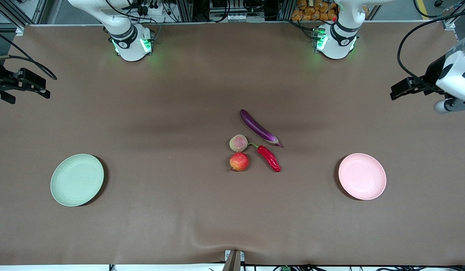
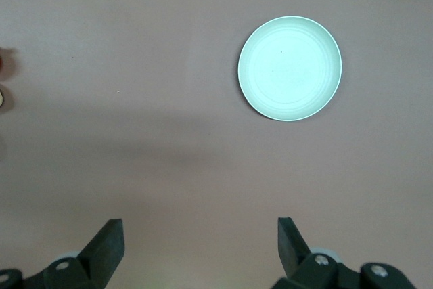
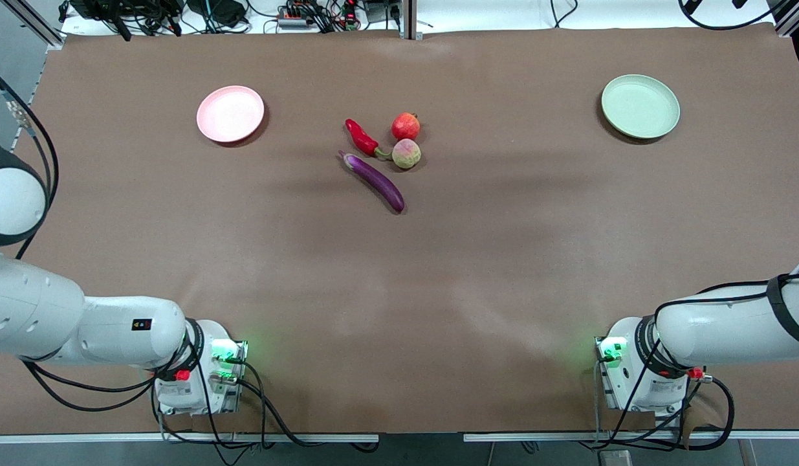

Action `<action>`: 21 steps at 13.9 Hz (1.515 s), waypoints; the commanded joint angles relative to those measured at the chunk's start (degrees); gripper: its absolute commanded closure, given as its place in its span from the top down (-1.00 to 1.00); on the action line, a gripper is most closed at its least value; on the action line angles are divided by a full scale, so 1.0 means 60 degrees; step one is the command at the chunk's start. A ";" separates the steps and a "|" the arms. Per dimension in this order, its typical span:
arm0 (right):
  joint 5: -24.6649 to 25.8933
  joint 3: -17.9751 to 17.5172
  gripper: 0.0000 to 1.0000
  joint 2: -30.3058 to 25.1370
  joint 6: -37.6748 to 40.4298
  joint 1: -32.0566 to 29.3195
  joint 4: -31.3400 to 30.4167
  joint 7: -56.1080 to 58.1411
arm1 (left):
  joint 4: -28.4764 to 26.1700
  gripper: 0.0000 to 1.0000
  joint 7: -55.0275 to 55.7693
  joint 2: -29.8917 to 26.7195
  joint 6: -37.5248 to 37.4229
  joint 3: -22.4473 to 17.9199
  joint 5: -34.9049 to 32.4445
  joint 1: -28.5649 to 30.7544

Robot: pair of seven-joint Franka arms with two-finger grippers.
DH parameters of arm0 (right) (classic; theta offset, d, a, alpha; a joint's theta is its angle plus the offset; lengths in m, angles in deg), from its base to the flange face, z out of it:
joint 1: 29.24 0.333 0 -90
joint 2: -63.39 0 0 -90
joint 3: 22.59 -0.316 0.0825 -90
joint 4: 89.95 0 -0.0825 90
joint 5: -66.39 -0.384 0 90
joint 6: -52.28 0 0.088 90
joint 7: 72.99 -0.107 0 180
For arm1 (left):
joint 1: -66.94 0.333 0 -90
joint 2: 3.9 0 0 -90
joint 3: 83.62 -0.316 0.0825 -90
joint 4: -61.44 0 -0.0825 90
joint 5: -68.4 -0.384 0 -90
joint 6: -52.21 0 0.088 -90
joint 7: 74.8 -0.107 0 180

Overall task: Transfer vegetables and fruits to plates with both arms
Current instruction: 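Reach the left gripper down to the red chili pepper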

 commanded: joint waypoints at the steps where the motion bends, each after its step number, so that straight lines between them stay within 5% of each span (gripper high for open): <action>1: -0.0151 -0.0017 1.00 -0.0094 -0.0020 -0.0051 -0.0080 0.0004 | 0.0126 1.00 0.0818 0.0382 -0.0112 0.0118 0.0324 -0.0264; 6: -0.0166 -0.0017 1.00 -0.0079 -0.0020 -0.0066 -0.0095 0.0003 | 0.0170 1.00 0.3864 0.1480 0.1027 0.0206 0.1438 -0.1229; 14: -0.0180 -0.0017 1.00 -0.0079 -0.0020 -0.0066 -0.0095 0.0018 | 0.1341 1.00 0.9254 0.4833 0.4191 0.0104 0.0768 -0.3896; 21: -0.0195 -0.0017 1.00 -0.0079 -0.0020 -0.0066 -0.0080 0.0018 | 0.1386 1.00 1.0855 0.6242 0.6537 0.0045 0.0048 -0.4382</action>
